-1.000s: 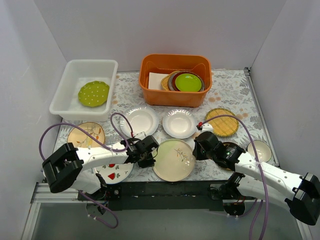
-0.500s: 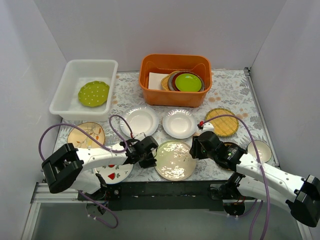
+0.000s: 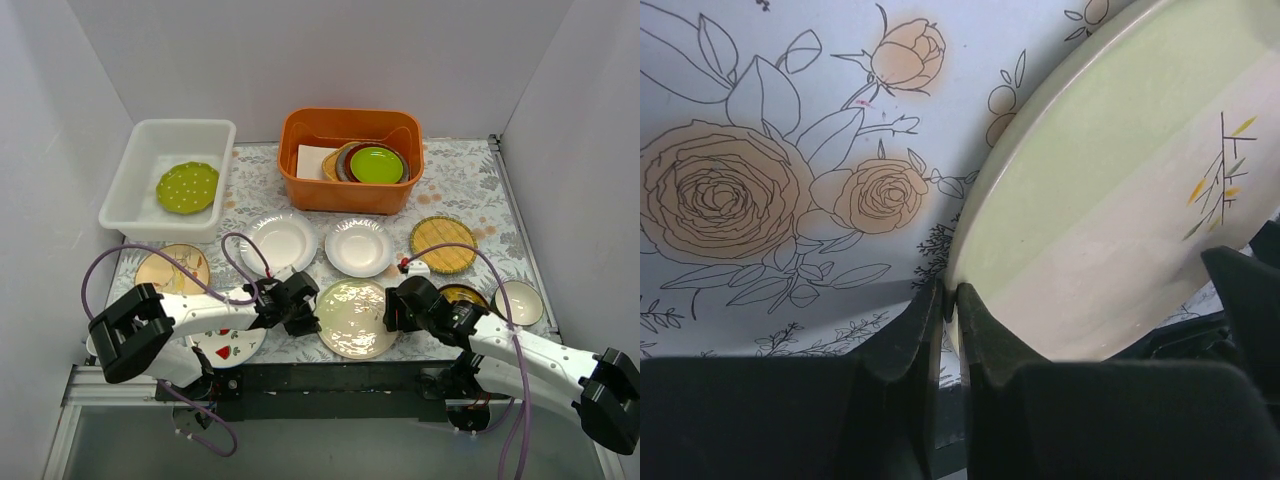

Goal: Place the plates into the plastic bin on the countertop
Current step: Pick up the plate from the corner of the board.

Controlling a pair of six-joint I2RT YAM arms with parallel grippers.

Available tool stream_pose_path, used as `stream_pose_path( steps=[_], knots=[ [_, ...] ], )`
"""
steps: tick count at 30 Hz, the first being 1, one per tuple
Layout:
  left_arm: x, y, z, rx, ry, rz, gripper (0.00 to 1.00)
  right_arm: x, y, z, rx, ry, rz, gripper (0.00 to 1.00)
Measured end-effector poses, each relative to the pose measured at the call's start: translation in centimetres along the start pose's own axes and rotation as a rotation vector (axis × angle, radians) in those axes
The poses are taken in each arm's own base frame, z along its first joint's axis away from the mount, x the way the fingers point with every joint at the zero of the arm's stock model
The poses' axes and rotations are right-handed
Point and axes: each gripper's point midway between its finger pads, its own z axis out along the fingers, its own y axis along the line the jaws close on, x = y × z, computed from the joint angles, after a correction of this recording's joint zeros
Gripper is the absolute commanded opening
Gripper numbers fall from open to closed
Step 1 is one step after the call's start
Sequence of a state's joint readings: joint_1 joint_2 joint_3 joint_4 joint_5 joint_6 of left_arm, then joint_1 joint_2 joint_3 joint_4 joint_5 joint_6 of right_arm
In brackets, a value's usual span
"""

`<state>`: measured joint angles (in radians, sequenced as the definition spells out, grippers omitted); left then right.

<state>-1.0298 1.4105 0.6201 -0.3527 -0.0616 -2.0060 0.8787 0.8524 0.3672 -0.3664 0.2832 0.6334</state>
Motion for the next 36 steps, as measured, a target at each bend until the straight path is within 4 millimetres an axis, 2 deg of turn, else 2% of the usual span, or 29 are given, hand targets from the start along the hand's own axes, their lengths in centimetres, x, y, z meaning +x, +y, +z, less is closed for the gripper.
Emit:
stream_pose_path(
  steps=[2,7,9,17,22,25,36],
  knots=[
    [0.0,0.0,0.0,0.006,-0.001,-0.007,0.0,0.7,-0.6,0.3,0.014,0.01,-0.005,0.66],
    [0.0,0.1,-0.1,0.034,-0.008,-0.025,0.0,0.1,-0.2,0.8,0.007,-0.01,0.003,0.63],
    [0.0,0.1,-0.1,0.045,-0.01,-0.031,0.0,-0.3,0.2,1.3,-0.013,-0.025,0.009,0.59],
    [0.2,0.5,-0.1,0.022,0.002,-0.033,0.0,-2.6,0.1,3.5,-0.053,-0.161,0.057,0.29],
    [0.4,0.5,-0.1,-0.004,0.026,-0.02,0.0,-3.2,-0.2,3.8,-0.075,-0.228,0.095,0.16],
    [0.4,0.4,-0.1,-0.017,0.034,-0.01,0.0,-3.3,-0.4,3.4,-0.089,-0.259,0.105,0.01],
    [0.5,0.6,-0.1,-0.026,0.039,0.012,0.0,-1.5,-0.7,1.6,-0.13,-0.223,0.099,0.01]
  ],
)
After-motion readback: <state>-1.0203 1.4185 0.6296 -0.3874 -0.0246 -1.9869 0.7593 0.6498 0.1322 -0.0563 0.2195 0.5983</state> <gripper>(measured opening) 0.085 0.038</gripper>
